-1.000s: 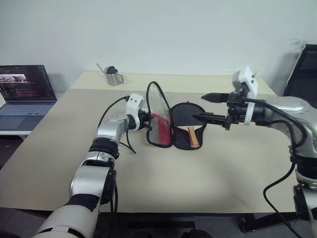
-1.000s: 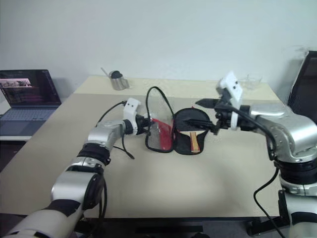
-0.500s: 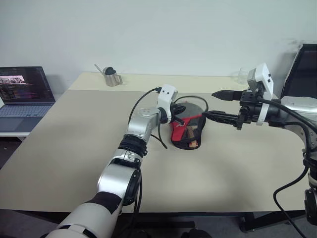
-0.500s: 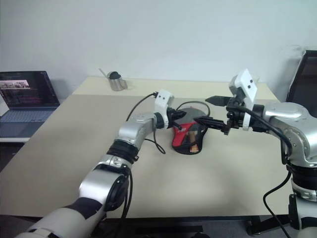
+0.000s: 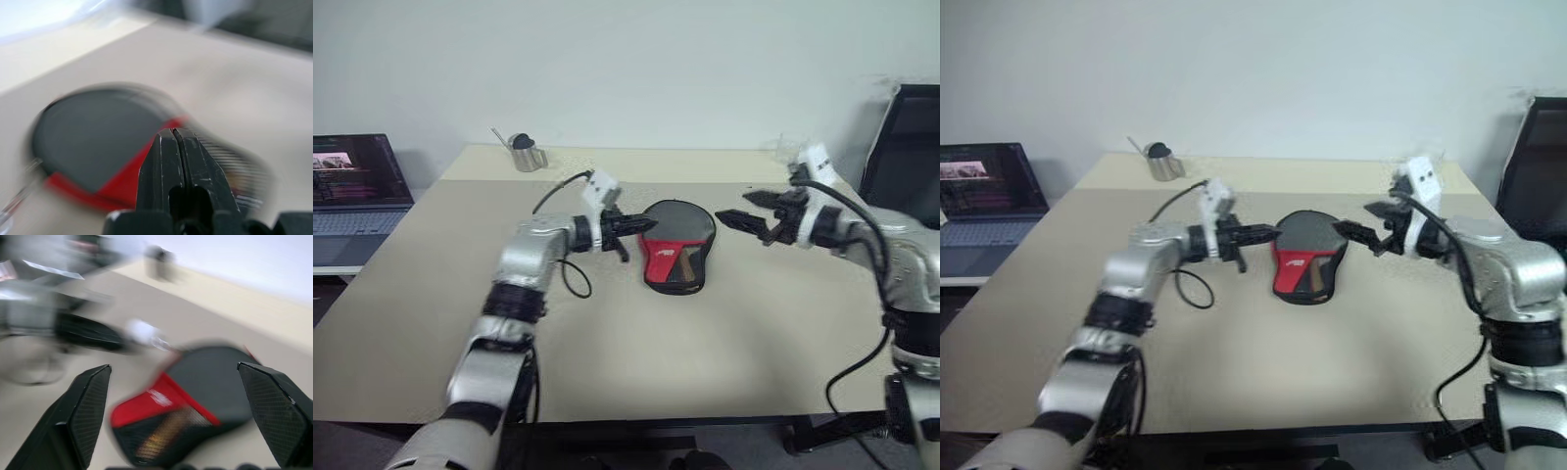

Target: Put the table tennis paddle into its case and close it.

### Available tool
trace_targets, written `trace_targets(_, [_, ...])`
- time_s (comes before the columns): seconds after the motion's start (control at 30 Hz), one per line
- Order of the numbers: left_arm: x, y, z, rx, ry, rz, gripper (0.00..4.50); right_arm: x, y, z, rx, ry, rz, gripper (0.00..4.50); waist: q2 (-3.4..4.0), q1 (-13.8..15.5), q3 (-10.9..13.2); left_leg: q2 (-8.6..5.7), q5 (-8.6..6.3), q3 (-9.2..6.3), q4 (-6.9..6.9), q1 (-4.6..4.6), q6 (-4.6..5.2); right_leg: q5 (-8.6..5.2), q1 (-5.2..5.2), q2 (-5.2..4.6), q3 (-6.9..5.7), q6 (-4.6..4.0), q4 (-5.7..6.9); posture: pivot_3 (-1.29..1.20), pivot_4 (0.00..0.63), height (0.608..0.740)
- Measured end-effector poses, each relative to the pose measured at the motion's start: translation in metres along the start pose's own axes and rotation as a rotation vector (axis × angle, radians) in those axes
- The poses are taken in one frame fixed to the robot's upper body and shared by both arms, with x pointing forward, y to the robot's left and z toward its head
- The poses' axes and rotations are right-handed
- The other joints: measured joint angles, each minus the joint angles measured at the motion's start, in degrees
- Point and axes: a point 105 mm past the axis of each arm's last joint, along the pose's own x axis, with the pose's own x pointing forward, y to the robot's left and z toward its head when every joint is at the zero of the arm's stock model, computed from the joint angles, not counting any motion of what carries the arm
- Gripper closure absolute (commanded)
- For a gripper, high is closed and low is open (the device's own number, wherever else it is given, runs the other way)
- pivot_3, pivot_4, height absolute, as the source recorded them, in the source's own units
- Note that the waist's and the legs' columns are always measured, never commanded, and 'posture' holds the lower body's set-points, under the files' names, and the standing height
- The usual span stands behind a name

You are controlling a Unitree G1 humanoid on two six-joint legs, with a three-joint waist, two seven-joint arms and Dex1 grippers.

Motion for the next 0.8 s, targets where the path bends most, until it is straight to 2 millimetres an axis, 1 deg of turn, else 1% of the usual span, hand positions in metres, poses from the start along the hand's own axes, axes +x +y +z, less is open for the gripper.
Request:
trace_targets(0.07, [-0.017,-0.005,0.009,0.03,-0.008,-0.02,4.47,0.011,-0.003,-0.018,0.082,0.067,-0.044,0.0,0.01,0.09,0.0,-0.12,0.03,-0.01,0.03,0.03,-0.03,-0.06,-0.02,-0.01,-0.03,-0.05,0.24,0.0,0.15,0.74])
trace_targets(0.1, [-0.026,-0.008,0.01,0.036,-0.003,-0.023,4.47,0.017,-0.004,-0.024,0.13,0.084,-0.065,0.0,0.02,0.09,-0.01,-0.19,0.04,-0.02,0.04,0.08,-0.03,-0.07,0.01,-0.01,-0.04,-0.06,0.3,0.0,0.15,0.74])
trace_targets(0.2, [-0.039,-0.019,0.004,0.011,0.019,-0.04,4.47,0.033,-0.011,-0.041,0.235,0.131,-0.166,0.0,0.02,0.22,-0.01,-0.21,0.14,-0.06,0.1,0.08,0.03,-0.2,0.03,-0.01,-0.13,0.17,0.37,0.0,0.15,0.74])
trace_targets(0.27, [-0.045,-0.025,-0.001,-0.015,0.037,-0.037,4.47,0.038,-0.02,-0.055,0.297,0.16,-0.234,0.0,0.02,0.32,-0.01,-0.25,0.19,-0.06,0.1,0.06,0.11,-0.22,0.04,0.0,-0.13,0.21,0.37,0.0,0.15,0.74])
trace_targets(0.33, [-0.049,-0.03,-0.002,-0.027,0.046,-0.038,4.47,0.041,-0.025,-0.065,0.335,0.181,-0.267,0.0,0.02,0.33,-0.01,-0.28,0.21,-0.07,0.12,0.04,0.15,-0.19,0.03,-0.02,-0.08,0.28,0.34,0.0,0.15,0.74])
trace_targets(0.47, [-0.059,-0.04,0.001,-0.032,0.048,-0.039,4.47,0.046,-0.031,-0.077,0.376,0.204,-0.297,0.0,0.02,0.09,-0.01,-0.28,0.21,-0.11,0.11,0.05,0.15,-0.17,0.03,0.02,-0.04,0.31,0.32,0.0,0.15,0.74])
trace_targets(0.6, [-0.072,-0.039,0.006,-0.049,0.033,-0.008,4.47,0.051,-0.033,-0.09,0.432,0.24,-0.295,0.0,0.03,0.07,-0.01,-0.29,0.21,-0.11,0.11,0.05,0.15,-0.16,0.02,0.19,-0.06,0.27,0.33,0.0,0.15,0.74])
trace_targets(0.7, [-0.083,-0.038,0.008,-0.056,0.038,0.016,4.47,0.055,-0.034,-0.09,0.452,0.232,-0.292,0.0,0.03,-0.04,-0.01,-0.28,0.21,-0.13,0.09,0.08,0.15,-0.16,0.01,0.29,-0.03,0.22,0.32,0.0,0.15,0.74])
trace_targets(0.8, [-0.091,-0.036,0.0,-0.08,0.062,0.053,4.47,0.06,-0.032,-0.088,0.464,0.217,-0.286,0.0,0.03,-0.08,-0.01,-0.27,0.21,-0.13,0.07,0.1,0.15,-0.16,0.01,0.3,-0.03,0.21,0.32,0.0,0.15,0.74])
